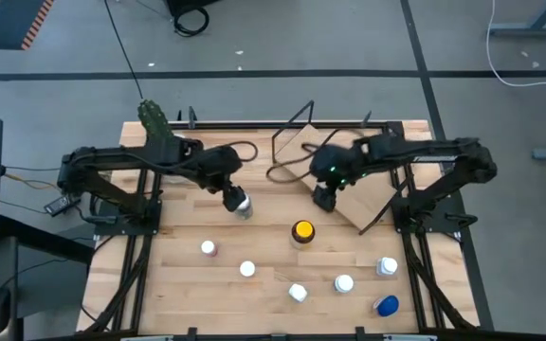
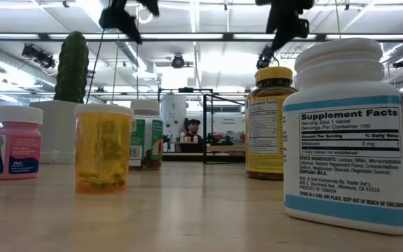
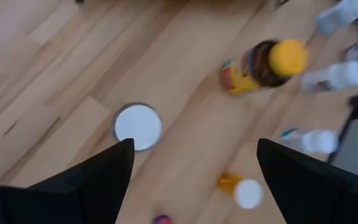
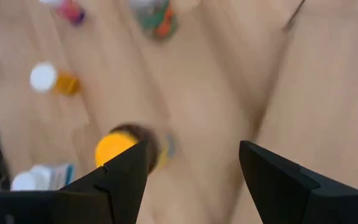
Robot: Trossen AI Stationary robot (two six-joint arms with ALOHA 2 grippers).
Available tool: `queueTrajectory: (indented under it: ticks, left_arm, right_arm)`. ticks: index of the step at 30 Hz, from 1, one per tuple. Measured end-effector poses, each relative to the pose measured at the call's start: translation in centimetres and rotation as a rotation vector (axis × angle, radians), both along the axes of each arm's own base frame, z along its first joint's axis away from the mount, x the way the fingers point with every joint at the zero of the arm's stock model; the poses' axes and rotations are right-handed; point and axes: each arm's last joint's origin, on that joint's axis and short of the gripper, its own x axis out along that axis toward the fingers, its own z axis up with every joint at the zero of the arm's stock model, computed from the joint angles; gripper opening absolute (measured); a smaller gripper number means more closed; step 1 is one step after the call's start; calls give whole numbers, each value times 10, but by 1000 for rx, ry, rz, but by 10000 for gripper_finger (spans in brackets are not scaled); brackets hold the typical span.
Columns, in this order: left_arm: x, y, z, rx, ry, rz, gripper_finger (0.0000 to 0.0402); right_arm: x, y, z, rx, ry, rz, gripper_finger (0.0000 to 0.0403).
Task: Pick and place medicine bottles onto shelf by color
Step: Put the large yellow medicine bottle on the shelf
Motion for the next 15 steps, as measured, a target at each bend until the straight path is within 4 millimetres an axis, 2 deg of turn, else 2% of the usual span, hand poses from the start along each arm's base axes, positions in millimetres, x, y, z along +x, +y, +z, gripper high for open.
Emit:
queueTrajectory:
  ticks: [4,9,15]
  left_arm:
    - [-8,0,27,-6,-82,14,346]
    - [-13,0,56,19,-160,22,346]
    - [-18,0,74,52,-209,-10,346]
  right_arm:
    - [12,22,-18,80,68,103,257]
    - [22,48,-30,70,85,191,260]
    - [38,71,-43,48,45,241,287]
